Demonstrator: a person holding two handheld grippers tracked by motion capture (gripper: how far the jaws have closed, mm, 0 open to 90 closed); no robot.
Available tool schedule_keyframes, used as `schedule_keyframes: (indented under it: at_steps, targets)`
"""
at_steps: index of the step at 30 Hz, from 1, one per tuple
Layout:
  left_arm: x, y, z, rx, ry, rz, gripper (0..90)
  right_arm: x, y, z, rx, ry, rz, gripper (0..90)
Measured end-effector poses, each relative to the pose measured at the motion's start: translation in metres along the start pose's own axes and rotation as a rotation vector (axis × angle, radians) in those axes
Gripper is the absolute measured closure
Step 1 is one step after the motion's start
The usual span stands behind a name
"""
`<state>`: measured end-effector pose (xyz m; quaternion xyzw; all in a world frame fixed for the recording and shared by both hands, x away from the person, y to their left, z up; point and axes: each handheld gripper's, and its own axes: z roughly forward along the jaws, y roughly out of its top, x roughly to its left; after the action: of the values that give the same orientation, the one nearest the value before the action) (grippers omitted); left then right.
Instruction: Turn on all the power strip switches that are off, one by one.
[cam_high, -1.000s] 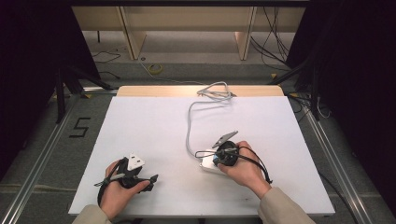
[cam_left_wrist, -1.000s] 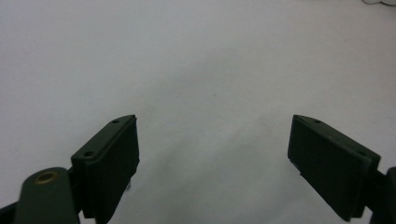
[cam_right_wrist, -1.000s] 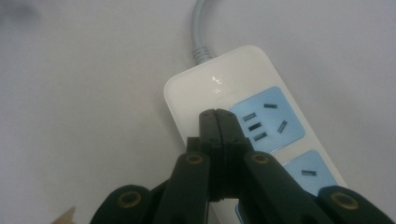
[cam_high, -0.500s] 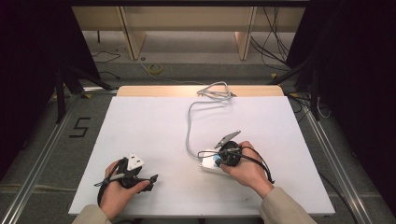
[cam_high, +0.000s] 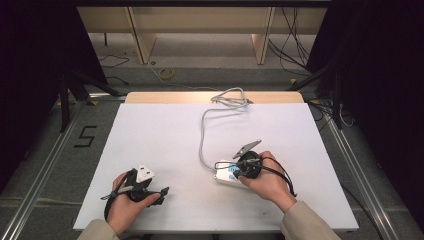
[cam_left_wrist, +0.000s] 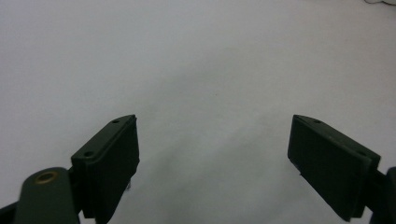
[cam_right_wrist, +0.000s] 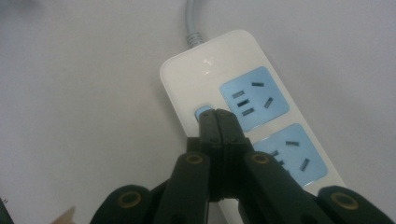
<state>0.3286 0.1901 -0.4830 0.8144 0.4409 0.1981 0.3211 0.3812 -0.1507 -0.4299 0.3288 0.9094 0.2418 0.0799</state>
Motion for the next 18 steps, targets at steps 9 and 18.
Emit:
schedule_keyframes:
  at_steps: [9, 18]
  targets:
    - [0.000, 0.000, 0.000, 0.000, 0.001, 0.000, 16.3, -0.003, -0.003, -0.005, 0.000, -0.009, 0.008, 90.0]
    - [0.000, 0.000, 0.000, -0.002, 0.003, -0.005, 16.3, -0.005, -0.008, -0.011, 0.010, -0.017, 0.008, 90.0]
